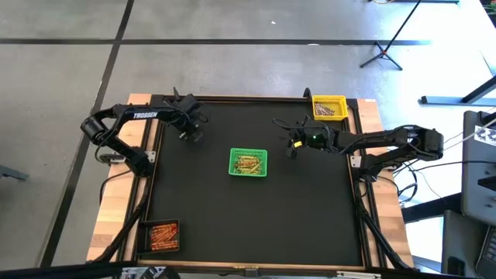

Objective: Sort crayons
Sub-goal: Put the green crayon into the green bin

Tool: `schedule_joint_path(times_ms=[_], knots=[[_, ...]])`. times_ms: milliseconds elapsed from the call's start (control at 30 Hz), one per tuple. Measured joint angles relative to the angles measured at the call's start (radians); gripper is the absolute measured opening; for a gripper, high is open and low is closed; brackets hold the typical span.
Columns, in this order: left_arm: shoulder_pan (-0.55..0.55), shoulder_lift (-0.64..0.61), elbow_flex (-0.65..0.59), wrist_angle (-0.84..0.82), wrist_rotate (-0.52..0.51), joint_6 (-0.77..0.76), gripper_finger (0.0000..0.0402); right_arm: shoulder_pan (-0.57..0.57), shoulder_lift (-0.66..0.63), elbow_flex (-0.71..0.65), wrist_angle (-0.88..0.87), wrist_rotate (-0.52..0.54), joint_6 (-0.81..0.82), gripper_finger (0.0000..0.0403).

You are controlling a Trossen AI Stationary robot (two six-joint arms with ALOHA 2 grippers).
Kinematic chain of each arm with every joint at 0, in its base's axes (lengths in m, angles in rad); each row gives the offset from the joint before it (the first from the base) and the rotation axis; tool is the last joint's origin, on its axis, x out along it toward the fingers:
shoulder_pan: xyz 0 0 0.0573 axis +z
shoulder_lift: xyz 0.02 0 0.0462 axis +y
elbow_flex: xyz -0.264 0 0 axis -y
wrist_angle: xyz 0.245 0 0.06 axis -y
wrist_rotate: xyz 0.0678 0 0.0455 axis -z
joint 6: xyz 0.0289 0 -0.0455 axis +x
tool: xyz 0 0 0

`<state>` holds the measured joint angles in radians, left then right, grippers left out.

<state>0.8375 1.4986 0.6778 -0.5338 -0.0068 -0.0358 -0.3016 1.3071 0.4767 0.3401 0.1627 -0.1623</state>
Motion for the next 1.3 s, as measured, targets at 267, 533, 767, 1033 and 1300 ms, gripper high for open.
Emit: schedule_joint_path(times_ms=[267,533,767,1033,1300], knots=[[-0.042,0.003,0.019,0.003,-0.023,0.034,0.0007,0.000,0.000,0.000,0.000,0.000,0.000,0.0191],[-0.175,-0.050,0.124,-0.026,-0.022,0.056,0.0013,0.000,0.000,0.000,-0.001,0.000,0.000,0.0191],[-0.377,-0.169,0.159,0.071,-0.016,0.073,0.0013,0.000,0.000,0.000,0.000,0.000,0.000,0.0191],[-0.588,-0.153,0.159,0.252,0.027,0.055,0.0014,0.000,0.000,0.000,0.003,-0.046,0.026,0.0191],[-0.703,-0.065,0.159,0.418,0.025,0.040,0.0014,0.000,0.000,0.000,0.003,-0.052,0.053,0.0191]])
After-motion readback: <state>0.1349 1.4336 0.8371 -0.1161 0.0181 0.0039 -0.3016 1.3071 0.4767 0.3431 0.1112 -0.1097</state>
